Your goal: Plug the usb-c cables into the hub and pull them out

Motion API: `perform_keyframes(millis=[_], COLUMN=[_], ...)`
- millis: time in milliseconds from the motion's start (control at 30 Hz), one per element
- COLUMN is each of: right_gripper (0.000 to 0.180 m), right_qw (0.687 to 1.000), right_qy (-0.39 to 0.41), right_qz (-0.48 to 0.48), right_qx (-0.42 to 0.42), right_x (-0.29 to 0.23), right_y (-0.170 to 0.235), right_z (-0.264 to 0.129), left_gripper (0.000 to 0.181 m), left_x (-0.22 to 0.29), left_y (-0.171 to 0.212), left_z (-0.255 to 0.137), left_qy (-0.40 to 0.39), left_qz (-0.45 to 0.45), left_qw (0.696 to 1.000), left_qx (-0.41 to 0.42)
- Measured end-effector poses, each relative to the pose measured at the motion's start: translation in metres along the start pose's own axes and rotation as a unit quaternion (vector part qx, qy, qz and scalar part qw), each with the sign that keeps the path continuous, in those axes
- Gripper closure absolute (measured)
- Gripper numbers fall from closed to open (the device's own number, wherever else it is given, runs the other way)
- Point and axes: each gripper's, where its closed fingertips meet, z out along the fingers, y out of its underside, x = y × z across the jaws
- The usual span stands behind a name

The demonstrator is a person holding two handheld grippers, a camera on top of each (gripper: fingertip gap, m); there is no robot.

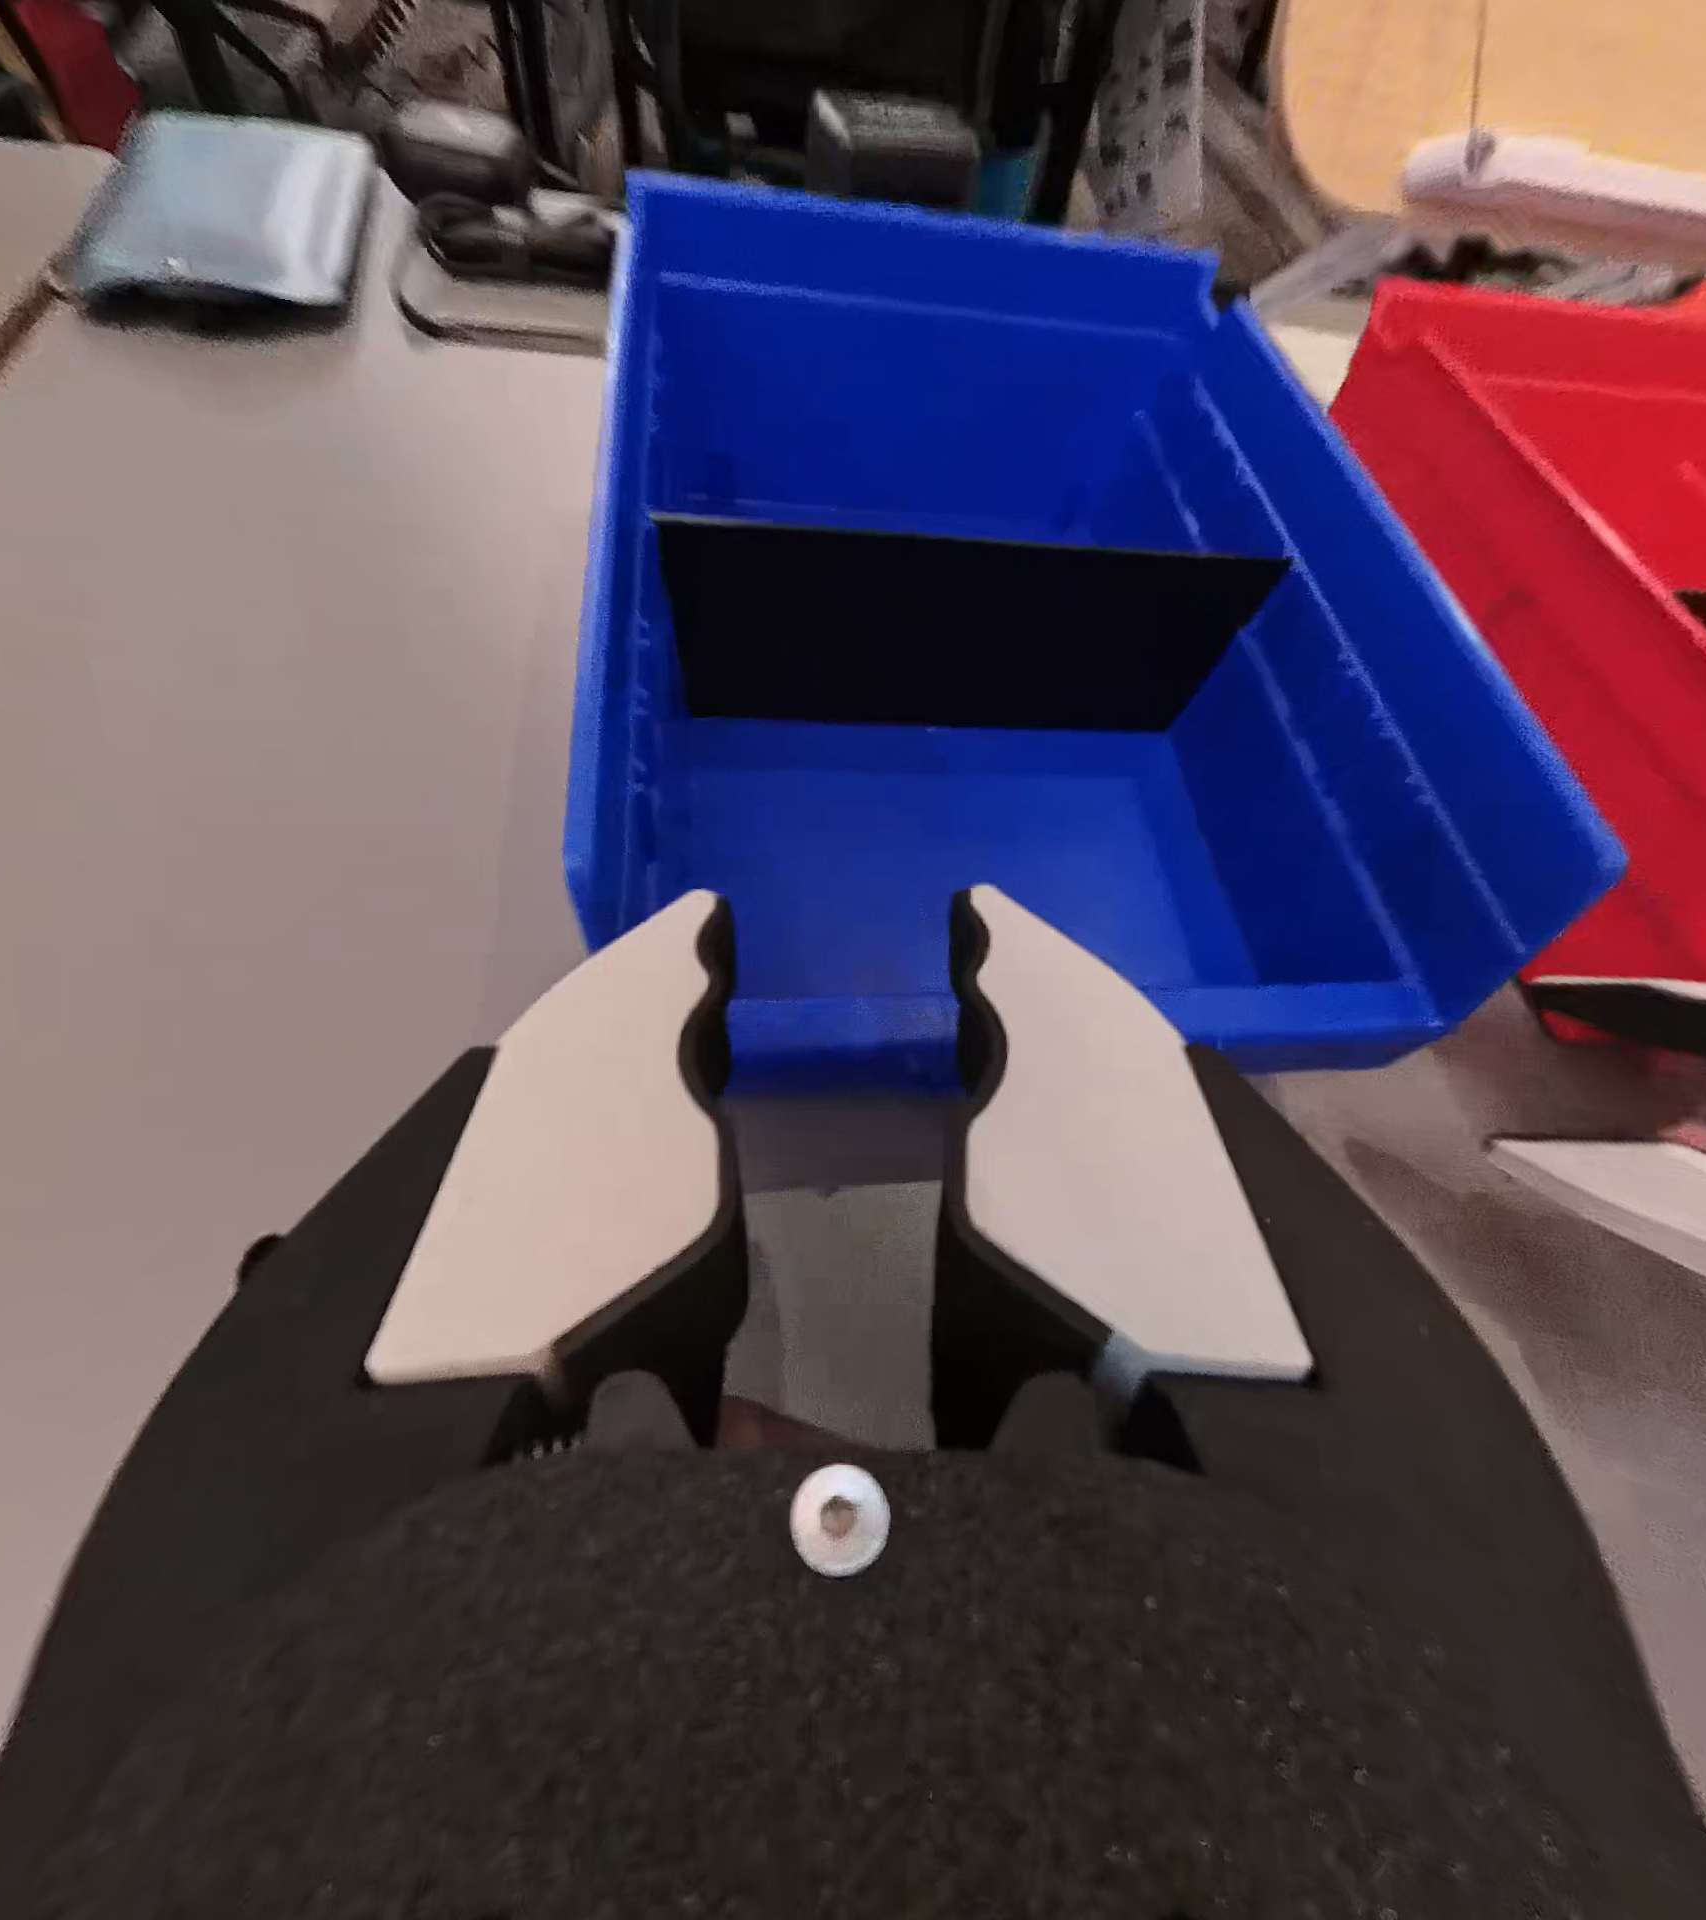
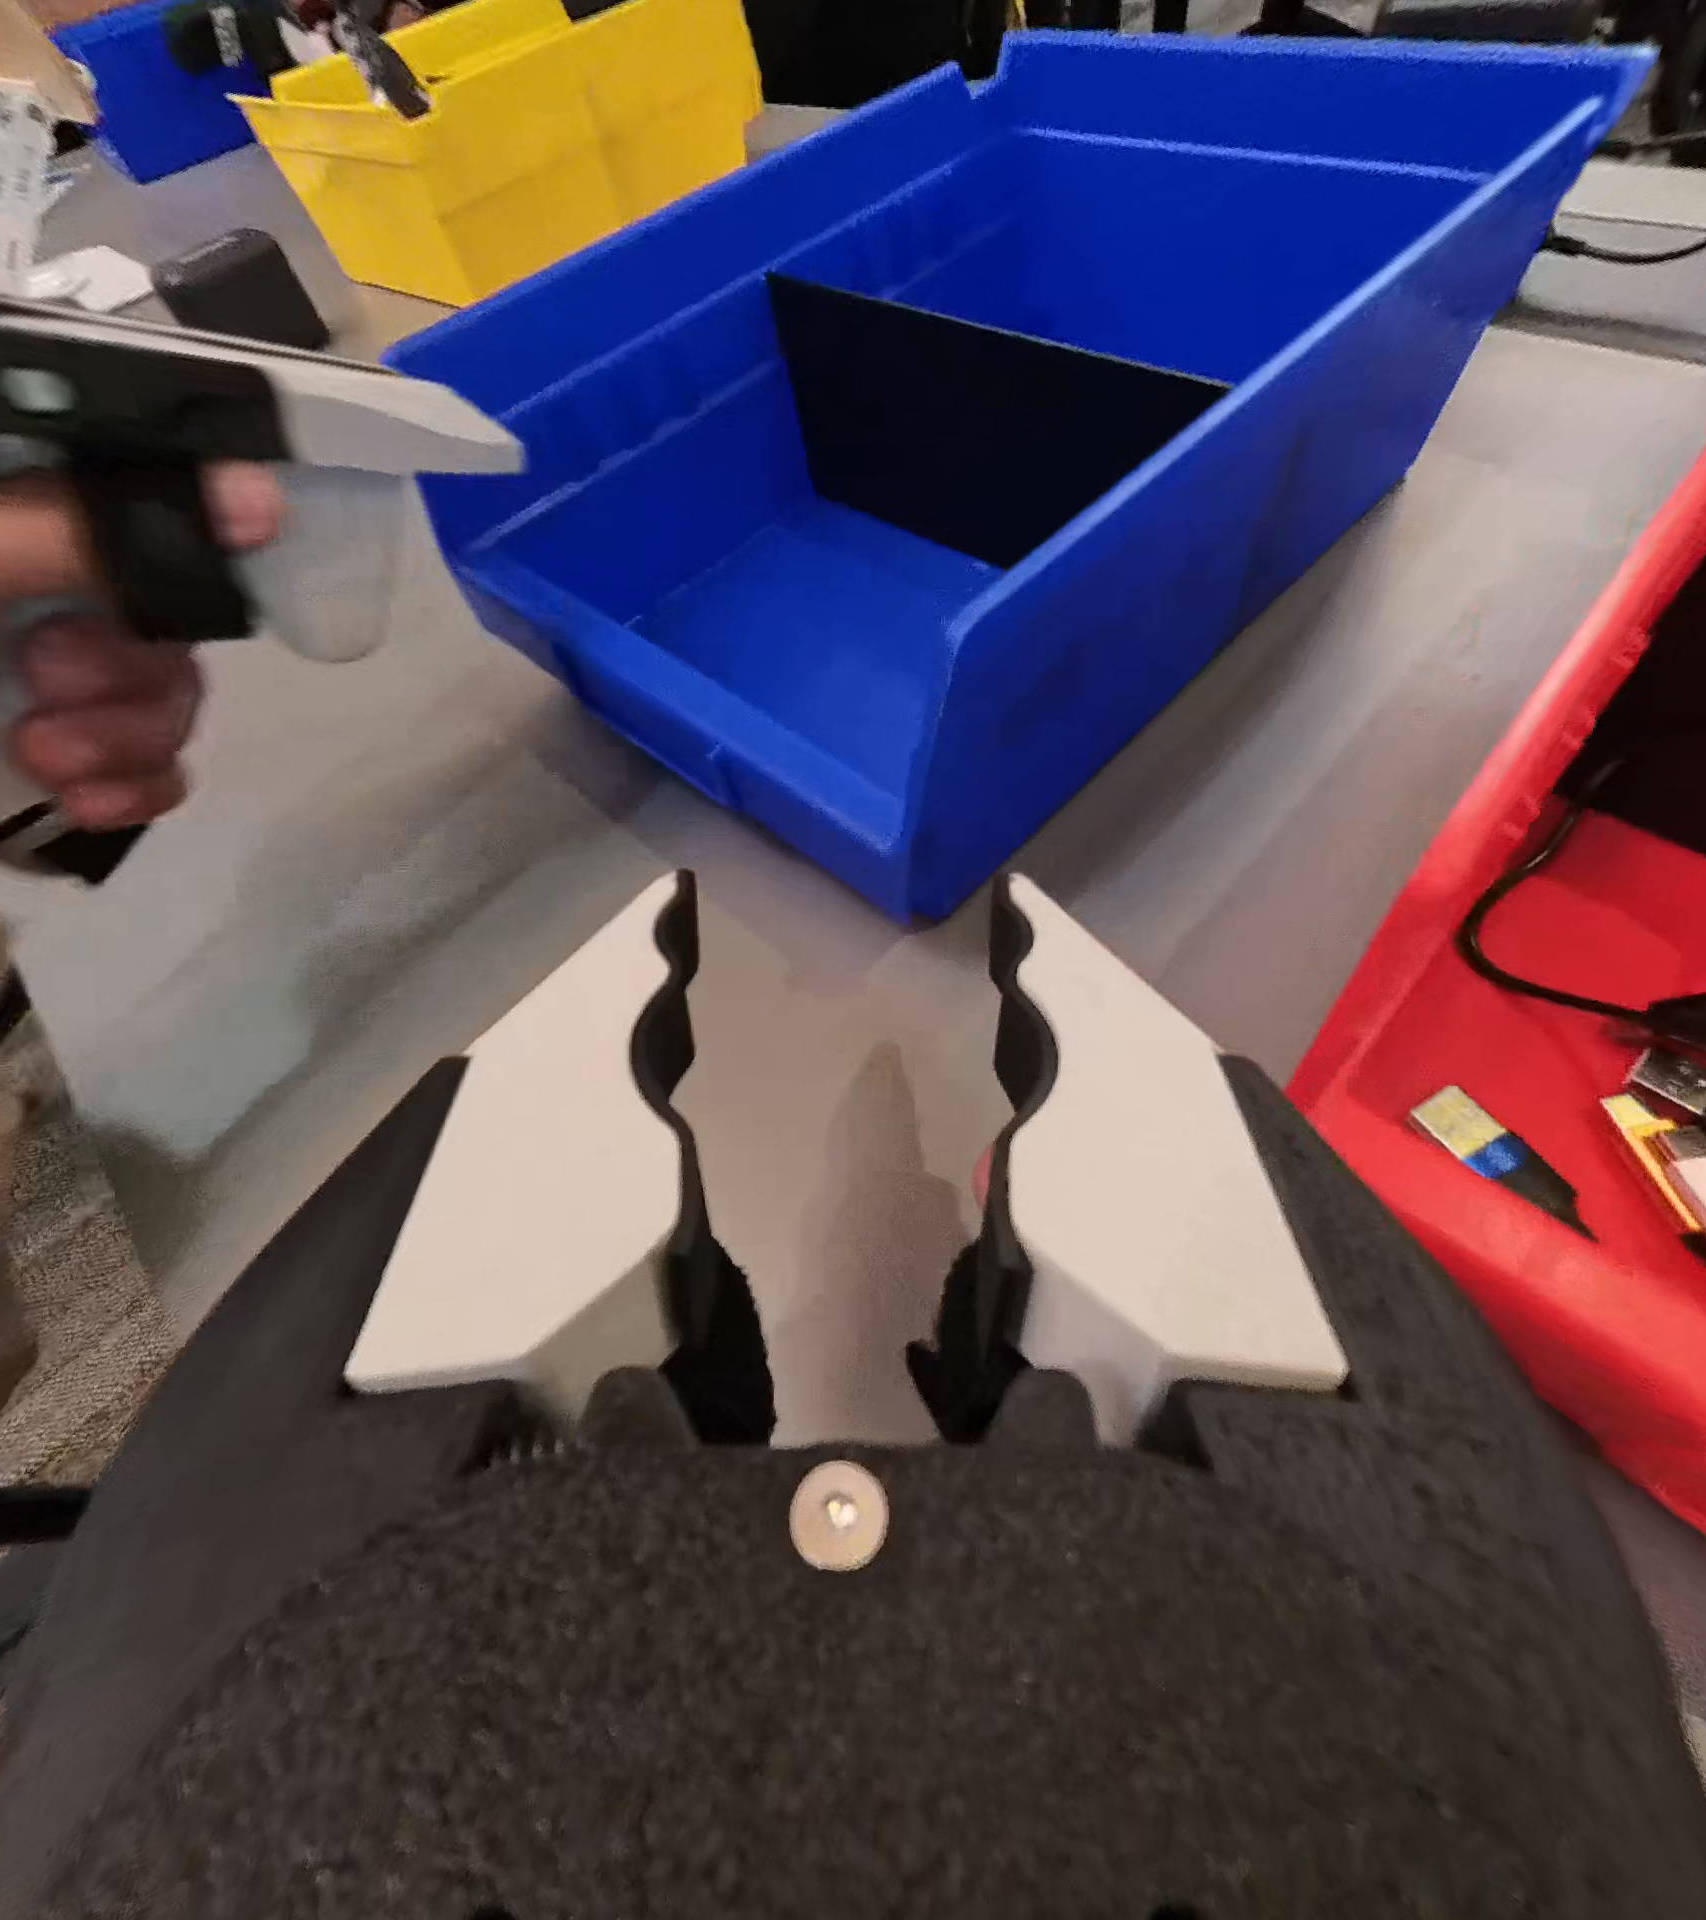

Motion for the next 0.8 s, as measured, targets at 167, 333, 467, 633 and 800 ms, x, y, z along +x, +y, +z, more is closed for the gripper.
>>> perform_keyframes(millis=[167, 333, 467, 633, 800], right_gripper=[0.124, 0.126, 0.161, 0.176, 0.176], right_qw=[0.999, 0.994, 0.983, 0.978, 0.98], right_qy=[0.043, 0.102, 0.181, 0.207, 0.18], right_qz=[0.022, 0.024, 0.029, -0.017, -0.038], right_qx=[0.005, 0.013, 0.007, 0.009, 0.079], right_x=[0.009, 0.021, 0.042, 0.045, 0.029], right_y=[-0.009, -0.022, -0.025, -0.032, -0.077], right_z=[0.023, 0.051, 0.059, 0.033, -0.025], left_gripper=[0.131, 0.16, 0.178, 0.178, 0.178], left_x=[-0.05, -0.055, -0.051, -0.022, 0.017], left_y=[-0.003, 0.012, 0.022, 0.035, 0.001], left_z=[-0.008, 0.035, 0.034, -0.014, -0.077], left_qy=[-0.094, -0.028, -0.056, -0.115, -0.152], left_qz=[-0.004, -0.014, -0.003, 0.037, 0.025], left_qw=[0.995, 0.999, 0.997, 0.993, 0.986], left_qx=[0.015, -0.044, -0.045, -0.014, 0.067])
